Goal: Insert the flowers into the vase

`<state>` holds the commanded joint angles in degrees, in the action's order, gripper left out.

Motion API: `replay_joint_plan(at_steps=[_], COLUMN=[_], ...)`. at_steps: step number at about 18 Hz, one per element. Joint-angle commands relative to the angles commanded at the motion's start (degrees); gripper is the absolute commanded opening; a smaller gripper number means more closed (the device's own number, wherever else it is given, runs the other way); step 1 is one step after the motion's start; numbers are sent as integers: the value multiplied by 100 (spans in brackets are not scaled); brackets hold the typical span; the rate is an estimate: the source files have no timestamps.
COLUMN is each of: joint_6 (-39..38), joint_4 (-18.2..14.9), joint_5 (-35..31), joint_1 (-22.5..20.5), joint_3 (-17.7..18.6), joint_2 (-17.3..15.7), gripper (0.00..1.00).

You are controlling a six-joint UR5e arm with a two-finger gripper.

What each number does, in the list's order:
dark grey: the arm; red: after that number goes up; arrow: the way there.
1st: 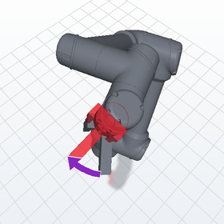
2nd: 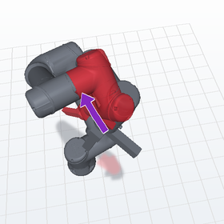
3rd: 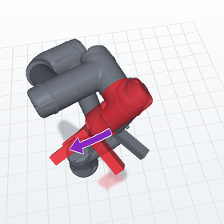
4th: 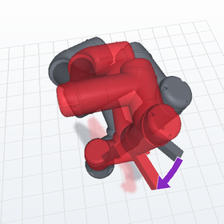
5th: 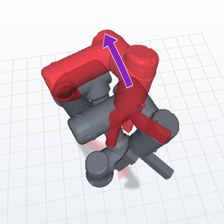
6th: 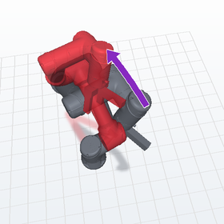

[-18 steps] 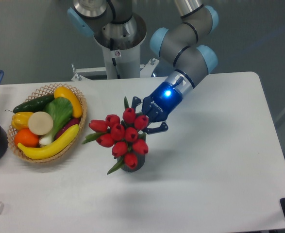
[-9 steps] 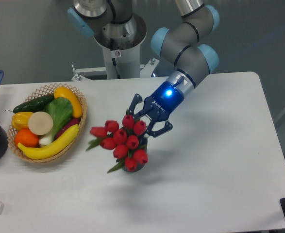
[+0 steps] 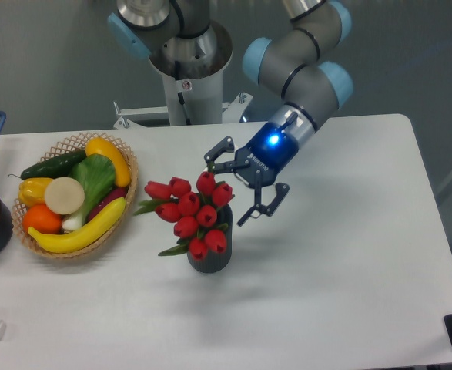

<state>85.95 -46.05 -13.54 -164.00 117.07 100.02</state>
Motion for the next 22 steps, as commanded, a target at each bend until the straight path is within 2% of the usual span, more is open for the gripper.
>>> replay_joint_plan(at_steps=[4, 5, 9, 15, 19, 22], joint_6=[18, 18, 10, -61, -87, 18], joint_4=[0, 0, -9, -35, -158, -613], joint_5=[-52, -296, -2062, -2495, -3943, -4639], joint_1=[-237, -325, -422, -739, -748, -581], joint_3=[-333, -439, -1010, -1388, -1906, -2354], joint_2=[-106, -123, -159, -255, -326, -317], gripper=[100, 100, 100, 100, 100, 100])
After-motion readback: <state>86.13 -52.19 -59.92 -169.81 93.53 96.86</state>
